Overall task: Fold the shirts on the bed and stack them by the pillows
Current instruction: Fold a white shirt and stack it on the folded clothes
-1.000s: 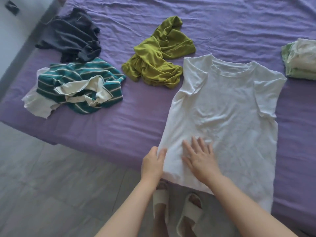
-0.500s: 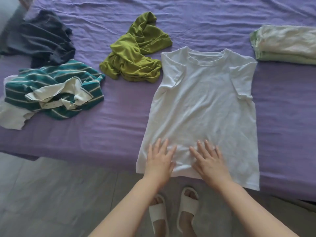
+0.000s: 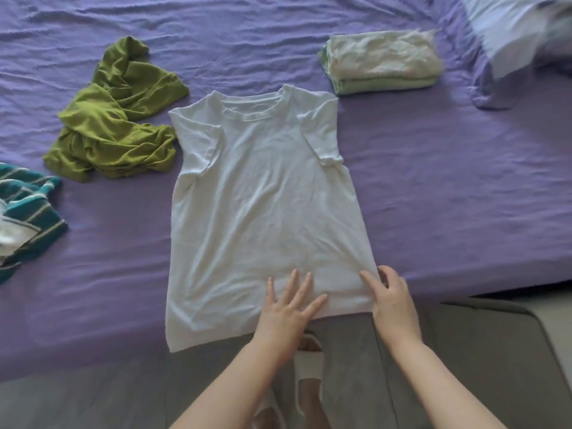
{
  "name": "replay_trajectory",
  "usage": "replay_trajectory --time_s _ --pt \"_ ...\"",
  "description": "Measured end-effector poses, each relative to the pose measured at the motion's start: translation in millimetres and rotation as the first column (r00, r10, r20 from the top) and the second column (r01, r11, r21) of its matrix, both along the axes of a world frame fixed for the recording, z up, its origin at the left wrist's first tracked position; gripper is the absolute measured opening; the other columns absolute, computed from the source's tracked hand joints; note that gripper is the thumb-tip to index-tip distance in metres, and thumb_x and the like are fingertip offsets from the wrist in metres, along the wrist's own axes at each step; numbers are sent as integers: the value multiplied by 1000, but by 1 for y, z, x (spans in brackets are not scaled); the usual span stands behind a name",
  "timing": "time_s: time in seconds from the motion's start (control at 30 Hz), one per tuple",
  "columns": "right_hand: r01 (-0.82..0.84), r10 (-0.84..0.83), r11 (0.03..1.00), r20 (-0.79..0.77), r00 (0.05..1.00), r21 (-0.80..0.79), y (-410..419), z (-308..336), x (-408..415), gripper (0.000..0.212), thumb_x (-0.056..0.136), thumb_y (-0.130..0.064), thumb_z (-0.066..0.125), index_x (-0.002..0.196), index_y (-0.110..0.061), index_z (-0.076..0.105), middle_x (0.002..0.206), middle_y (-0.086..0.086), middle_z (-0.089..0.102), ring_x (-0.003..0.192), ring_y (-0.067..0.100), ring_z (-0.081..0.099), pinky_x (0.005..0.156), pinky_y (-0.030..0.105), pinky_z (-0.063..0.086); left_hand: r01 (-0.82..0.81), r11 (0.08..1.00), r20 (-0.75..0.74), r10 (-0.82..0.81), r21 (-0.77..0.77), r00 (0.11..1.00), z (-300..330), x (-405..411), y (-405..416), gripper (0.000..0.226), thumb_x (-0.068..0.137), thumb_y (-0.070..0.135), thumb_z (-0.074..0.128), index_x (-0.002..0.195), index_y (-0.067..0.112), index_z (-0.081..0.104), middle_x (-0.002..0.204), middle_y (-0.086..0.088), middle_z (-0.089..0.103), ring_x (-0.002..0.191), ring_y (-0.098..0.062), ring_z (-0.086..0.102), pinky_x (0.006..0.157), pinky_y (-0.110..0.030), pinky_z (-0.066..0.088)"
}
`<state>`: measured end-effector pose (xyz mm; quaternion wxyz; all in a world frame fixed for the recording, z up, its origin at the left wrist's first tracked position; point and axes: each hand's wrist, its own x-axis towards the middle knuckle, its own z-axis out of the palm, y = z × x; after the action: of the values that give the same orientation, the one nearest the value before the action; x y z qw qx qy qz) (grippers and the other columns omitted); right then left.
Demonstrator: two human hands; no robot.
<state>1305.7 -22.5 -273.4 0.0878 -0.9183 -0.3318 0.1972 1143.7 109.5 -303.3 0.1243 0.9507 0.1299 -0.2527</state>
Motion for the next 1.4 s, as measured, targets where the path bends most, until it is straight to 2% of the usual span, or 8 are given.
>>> replay_trajectory --time_s 0.1,0.17,0.27,0.4,0.63,0.87,1.17,1.4 --pt "-154 145 987 187 972 35 -2 3 -4 47 56 -2 79 100 -18 71 121 19 58 107 36 52 78 45 50 -33 999 -14 33 25 999 4 -8 9 79 90 16 44 147 36 -7 148 -2 -31 127 -32 -43 104 -63 -18" --pt "-383 350 916 231 908 116 8 0 -14 39 52 -16 87 87 -22 70 111 10 64 110 28 49 81 43 50 -62 997 60 59 50 996 14 -8 12 68 80 22 63 143 23 36 156 -16 14 144 -36 3 109 -66 10" --pt "-574 543 800 197 816 174 29 -12 -33 36 48 -29 89 76 -24 67 97 2 66 105 27 60 85 41 50 -93 992 163 77 87 984 21 -12 17 49 44 33 88 88 16 72 109 -9 68 112 -28 62 88 -52 51" --pt "-587 567 802 168 806 110 42 -32 -50 52 46 -37 87 89 -22 62 104 3 62 118 26 49 107 48 33 -129 986 204 105 108 973 15 -21 23 59 34 40 88 84 14 71 104 -5 68 108 -27 63 89 -54 50" --pt "-577 559 783 144 817 235 43 -30 -37 28 54 -24 84 75 -22 67 100 2 66 109 25 52 94 40 34 -162 986 344 139 39 929 21 -24 35 28 48 28 87 68 18 70 100 -4 70 101 -24 66 85 -50 53" --pt "-134 242 966 -588 772 222 92 9 15 7 86 -21 65 84 -28 65 84 -12 65 86 9 60 72 13 40 -620 681 64 691 -390 720 42 -11 78 13 90 22 57 102 18 60 103 -5 65 98 -25 58 75 -30 40" --pt "-191 235 970 -399 886 149 158 38 86 7 88 -24 62 85 -19 66 75 -8 60 77 14 58 68 29 40 -837 459 -54 867 -298 495 67 -11 173 6 88 28 59 84 29 64 89 7 63 87 -14 57 68 -28 43" --pt "136 -13 951 -404 915 277 212 35 102 5 84 -22 67 83 -17 65 72 -4 60 69 12 52 57 7 37 -798 338 54 931 -498 360 74 19 242 6 88 23 61 84 22 66 77 8 63 76 -11 57 63 -22 41"
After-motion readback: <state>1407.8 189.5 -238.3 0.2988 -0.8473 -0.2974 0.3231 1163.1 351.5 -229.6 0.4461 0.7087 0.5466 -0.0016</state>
